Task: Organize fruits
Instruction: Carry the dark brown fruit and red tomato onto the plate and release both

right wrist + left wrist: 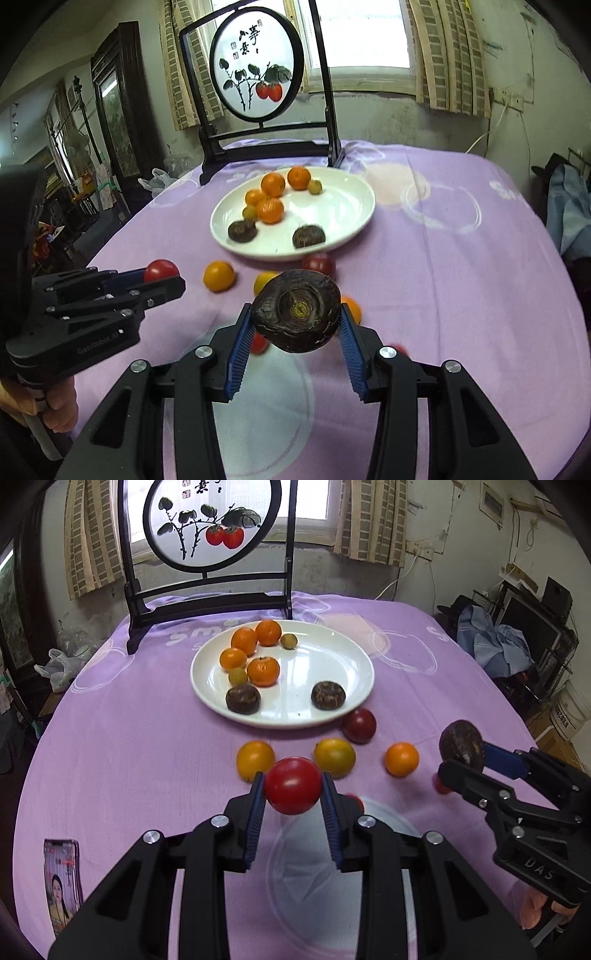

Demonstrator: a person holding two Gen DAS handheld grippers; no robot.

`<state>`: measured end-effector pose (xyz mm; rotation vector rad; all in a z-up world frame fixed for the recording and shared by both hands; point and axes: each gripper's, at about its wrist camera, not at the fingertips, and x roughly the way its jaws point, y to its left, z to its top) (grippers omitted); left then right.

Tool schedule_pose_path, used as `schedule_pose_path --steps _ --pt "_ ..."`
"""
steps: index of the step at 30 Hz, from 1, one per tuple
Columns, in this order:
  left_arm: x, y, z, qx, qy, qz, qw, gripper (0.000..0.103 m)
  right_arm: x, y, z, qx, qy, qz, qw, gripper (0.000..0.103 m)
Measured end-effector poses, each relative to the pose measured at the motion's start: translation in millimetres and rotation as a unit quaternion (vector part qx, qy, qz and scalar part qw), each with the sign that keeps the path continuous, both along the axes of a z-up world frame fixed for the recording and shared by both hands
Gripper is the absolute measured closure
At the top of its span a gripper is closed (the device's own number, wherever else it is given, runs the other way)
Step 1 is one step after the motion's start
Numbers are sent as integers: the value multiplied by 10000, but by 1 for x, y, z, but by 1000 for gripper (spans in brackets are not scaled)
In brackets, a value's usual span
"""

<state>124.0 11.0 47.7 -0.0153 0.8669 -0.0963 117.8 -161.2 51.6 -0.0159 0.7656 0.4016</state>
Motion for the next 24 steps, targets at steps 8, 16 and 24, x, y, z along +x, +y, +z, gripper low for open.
schedule_pose_path --steps 8,16,24 --pt "71 7 -9 101 143 427 9989 74 59 16 11 -294 -129 -39 9995 57" --pt "140 14 -29 257 369 793 9958 74 120 39 -8 -528 34 -109 9985 57" --pt "170 12 -42 290 453 832 9951 74 150 48 -32 -586 289 -230 9976 57"
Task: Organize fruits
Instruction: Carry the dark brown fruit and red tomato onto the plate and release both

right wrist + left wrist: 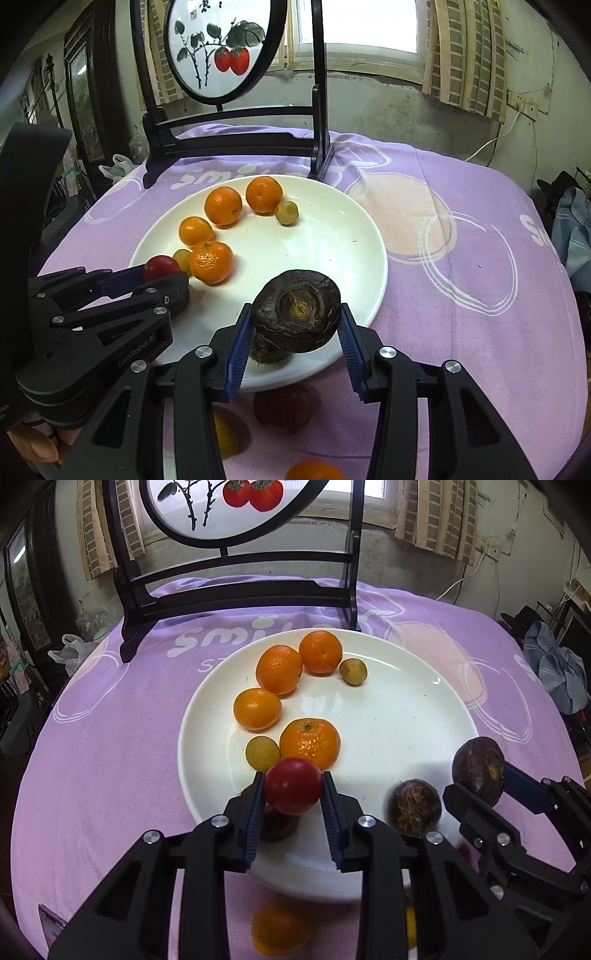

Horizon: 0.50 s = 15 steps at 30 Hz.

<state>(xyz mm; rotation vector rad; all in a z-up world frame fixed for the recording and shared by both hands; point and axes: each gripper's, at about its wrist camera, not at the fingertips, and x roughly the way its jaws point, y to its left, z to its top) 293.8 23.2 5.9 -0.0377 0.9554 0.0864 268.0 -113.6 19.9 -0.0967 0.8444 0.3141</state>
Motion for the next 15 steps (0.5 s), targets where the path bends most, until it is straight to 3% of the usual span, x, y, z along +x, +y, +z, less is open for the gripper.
schedule_pose_path --steps 4,7,9,15 --pt "13 -3 -10 -103 140 24 9998 70 18 -4 -8 144 135 -240 9995 56" --pt "12 -3 -8 2 105 203 9997 47 29 -14 -14 502 386 -486 9968 55" --pt "7 -3 -3 34 38 241 9997 41 29 -23 -14 711 465 -603 9946 50" --pt "-28 -6 20 149 -219 129 9996 33 3 -42 0 853 356 -545 9942 47"
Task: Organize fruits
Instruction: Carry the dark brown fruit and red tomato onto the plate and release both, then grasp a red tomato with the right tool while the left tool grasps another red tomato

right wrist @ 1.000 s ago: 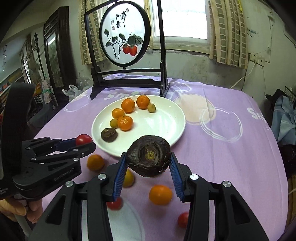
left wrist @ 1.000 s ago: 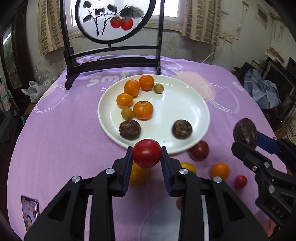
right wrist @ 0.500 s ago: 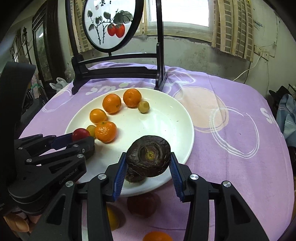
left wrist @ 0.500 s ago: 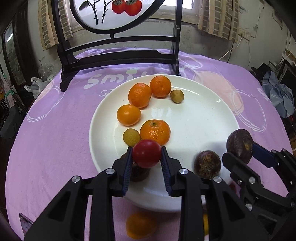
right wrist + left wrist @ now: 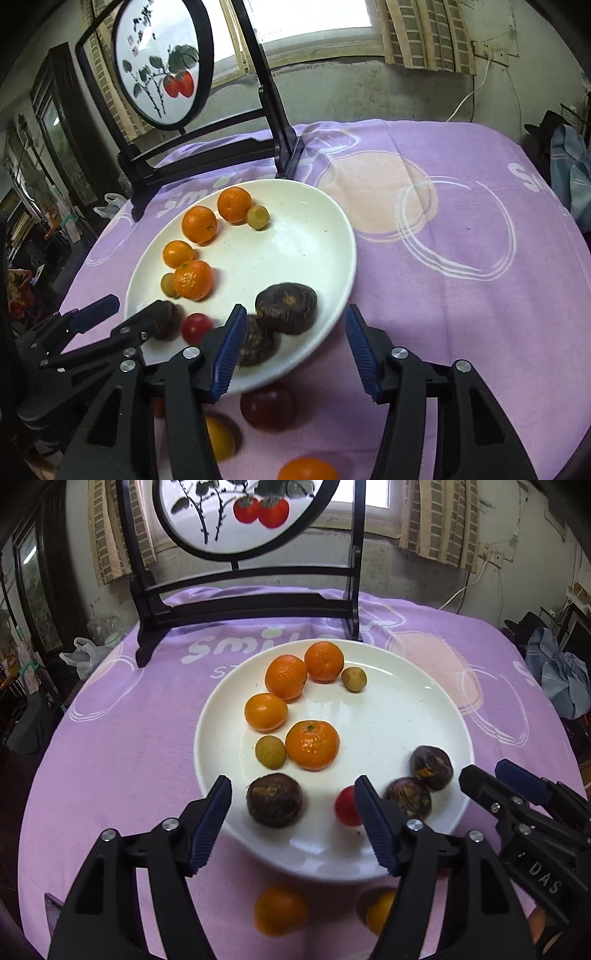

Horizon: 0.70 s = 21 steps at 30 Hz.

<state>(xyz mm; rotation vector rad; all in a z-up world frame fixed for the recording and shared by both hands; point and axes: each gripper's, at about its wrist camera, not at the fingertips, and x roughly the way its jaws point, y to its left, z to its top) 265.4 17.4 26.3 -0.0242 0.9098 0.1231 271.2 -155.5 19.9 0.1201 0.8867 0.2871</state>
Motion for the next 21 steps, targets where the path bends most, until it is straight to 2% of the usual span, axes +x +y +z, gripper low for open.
schedule_pose_path --steps 1,4,8,13,17,21 --pt "-8 -1 3 -2 -33 -21 10000 29 -6 -3 2 13 -13 16 10000 47" --pt "-36 -3 10 37 -143 -73 9999 26 -32 -13 8 32 -84 94 9999 46" --pt "-81 -6 10 59 -262 -191 9995 22 -77 -27 6 -245 -156 31 9996 46" --pt "-129 1 -12 -309 -70 -137 9994 21 -134 -35 -8 -405 -182 154 9989 45" --pt "-147 -4 -27 -174 -18 -223 9996 21 -164 -33 -21 -820 -183 190 9963 45" --pt "-155 -3 -37 -193 -52 -269 9994 20 -174 -37 -30 -898 -60 119 9959 45"
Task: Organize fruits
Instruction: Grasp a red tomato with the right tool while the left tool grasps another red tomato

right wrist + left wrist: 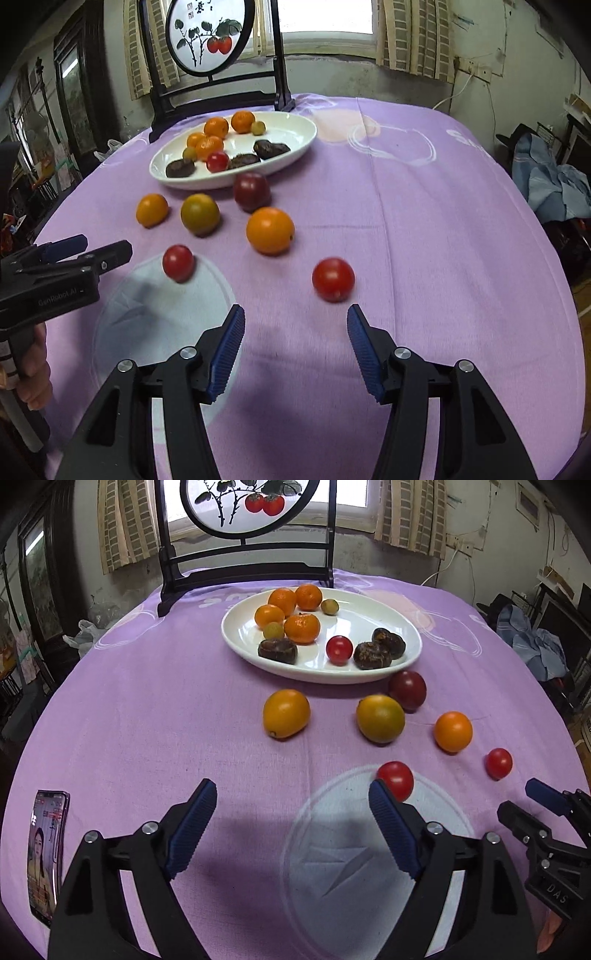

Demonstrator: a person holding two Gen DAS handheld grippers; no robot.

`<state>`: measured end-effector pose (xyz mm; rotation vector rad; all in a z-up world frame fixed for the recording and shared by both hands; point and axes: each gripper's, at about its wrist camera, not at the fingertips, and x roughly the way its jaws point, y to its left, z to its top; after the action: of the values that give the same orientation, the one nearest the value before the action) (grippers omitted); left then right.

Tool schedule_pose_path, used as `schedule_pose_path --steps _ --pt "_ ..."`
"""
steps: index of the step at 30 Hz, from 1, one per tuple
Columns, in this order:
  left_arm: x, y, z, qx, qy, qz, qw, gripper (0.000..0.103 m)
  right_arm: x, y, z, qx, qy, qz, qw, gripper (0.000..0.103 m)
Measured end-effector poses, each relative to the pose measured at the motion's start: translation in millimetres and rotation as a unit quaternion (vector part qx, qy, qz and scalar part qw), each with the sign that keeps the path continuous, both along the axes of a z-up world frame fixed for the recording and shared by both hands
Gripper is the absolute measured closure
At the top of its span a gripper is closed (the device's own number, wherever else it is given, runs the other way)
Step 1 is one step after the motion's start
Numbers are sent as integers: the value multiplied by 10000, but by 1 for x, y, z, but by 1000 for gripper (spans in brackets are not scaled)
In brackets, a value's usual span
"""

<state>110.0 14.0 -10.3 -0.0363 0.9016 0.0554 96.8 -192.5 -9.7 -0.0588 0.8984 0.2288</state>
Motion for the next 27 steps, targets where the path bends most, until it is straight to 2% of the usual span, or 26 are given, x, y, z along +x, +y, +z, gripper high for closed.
schedule_pose_path --steps 11,21,22,24,25,27 --pt "2 0 -9 -95 -19 -239 9997 20 14 -13 -21 -2 306 -415 9987 44" --pt "5 -4 -15 -224 171 -350 9990 17 32 -7 -23 -130 218 -457 9986 45" --pt "4 -4 -16 -230 183 -348 9990 17 36 -7 -23 -137 207 -468 9986 48" --pt "5 -3 -17 -260 210 -363 9988 17 41 -6 -22 -215 186 -506 9983 62" --pt "5 -3 -17 -269 220 -368 9987 17 43 -5 -22 -256 174 -521 9982 74" --pt "6 -4 -19 -265 246 -375 9986 17 45 -5 -22 -268 157 -551 9980 74"
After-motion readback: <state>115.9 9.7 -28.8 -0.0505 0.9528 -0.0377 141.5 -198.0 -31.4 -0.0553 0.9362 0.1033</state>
